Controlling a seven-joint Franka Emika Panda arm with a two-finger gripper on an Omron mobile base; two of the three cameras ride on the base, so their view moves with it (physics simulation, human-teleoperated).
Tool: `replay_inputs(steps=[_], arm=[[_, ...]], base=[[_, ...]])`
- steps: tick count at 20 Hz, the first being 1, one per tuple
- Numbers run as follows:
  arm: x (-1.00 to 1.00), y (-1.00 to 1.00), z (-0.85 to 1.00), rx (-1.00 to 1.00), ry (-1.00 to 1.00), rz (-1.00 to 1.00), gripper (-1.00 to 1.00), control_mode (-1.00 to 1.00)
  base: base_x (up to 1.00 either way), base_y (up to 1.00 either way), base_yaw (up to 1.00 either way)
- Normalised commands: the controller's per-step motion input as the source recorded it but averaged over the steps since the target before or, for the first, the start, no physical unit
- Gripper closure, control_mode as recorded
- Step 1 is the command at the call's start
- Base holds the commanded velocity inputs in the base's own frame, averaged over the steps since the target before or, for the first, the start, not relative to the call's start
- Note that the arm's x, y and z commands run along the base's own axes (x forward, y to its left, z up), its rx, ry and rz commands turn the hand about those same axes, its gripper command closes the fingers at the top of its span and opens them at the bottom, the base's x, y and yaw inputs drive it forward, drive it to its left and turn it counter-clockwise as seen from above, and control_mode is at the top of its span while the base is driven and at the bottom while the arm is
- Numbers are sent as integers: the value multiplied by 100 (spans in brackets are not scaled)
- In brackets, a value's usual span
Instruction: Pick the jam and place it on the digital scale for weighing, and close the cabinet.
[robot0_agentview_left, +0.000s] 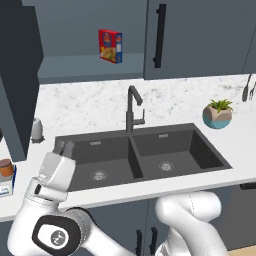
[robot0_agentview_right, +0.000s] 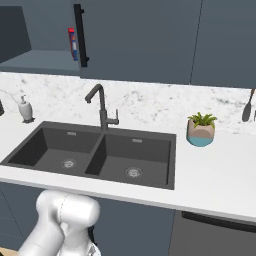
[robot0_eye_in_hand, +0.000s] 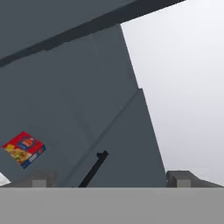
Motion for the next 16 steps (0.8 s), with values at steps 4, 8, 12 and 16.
replay_inputs(steps=[4,8,12,16], arm=[[-2,32,-22,-16,2,-1,-100,-100],[2,29,-29,-11,13,-6,-100,-100],[0,7,-36,-15,14,0,-100,-100],[2,22,-8,-10,13,0,-100,-100]], base=[[0,0,0],[0,0,0],[0,0,0],[0,0,0]])
